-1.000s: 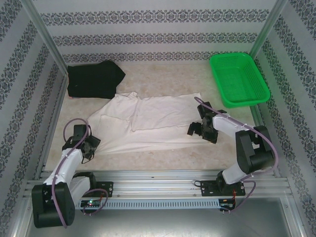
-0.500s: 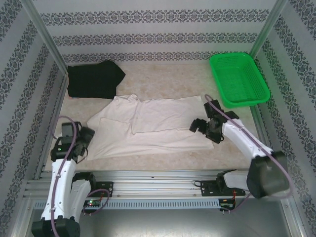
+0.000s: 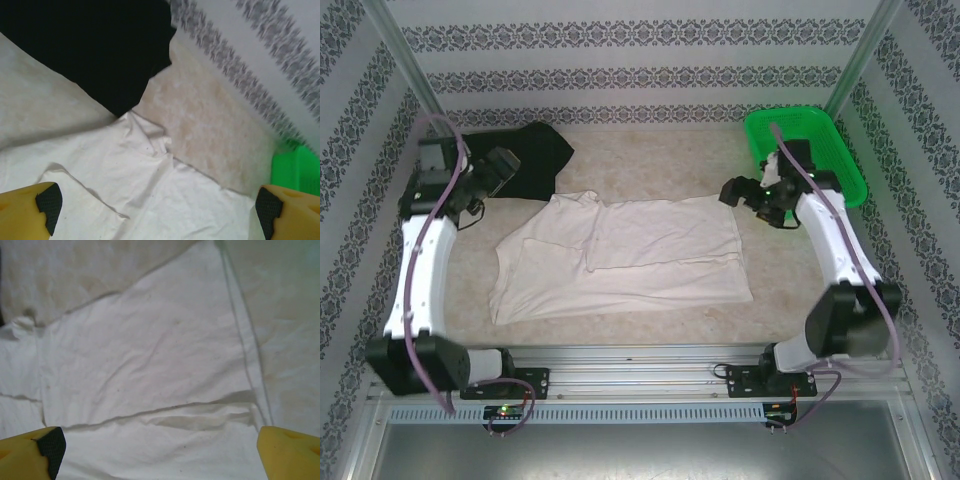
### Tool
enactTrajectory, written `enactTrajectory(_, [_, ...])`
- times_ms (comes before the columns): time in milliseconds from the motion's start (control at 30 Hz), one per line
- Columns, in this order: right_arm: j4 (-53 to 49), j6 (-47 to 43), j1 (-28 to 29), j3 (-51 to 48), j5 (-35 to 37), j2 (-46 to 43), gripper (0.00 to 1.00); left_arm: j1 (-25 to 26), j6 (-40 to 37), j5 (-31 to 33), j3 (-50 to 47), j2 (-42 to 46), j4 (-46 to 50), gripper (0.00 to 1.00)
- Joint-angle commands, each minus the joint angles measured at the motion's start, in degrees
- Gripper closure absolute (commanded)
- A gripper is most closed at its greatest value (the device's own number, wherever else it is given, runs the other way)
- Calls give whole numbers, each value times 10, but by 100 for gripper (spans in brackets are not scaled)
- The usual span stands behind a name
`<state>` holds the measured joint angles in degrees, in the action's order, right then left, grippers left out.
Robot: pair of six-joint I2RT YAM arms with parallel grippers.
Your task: Fold and stack the t-shirts
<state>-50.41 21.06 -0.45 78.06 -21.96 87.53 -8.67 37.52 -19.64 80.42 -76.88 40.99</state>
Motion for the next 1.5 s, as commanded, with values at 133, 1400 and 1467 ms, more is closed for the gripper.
enactTrajectory(133, [-6, -18, 32, 71, -8, 130, 2, 31, -110, -42, 55, -133, 9, 3])
enactTrajectory(1400, [144, 269, 171, -210, 155, 159, 18, 87, 65, 24, -450, -53, -175, 37])
enactTrajectory(1467, [147, 264, 169, -197, 154, 149, 17, 86, 64, 12, -427, -40, -170, 34])
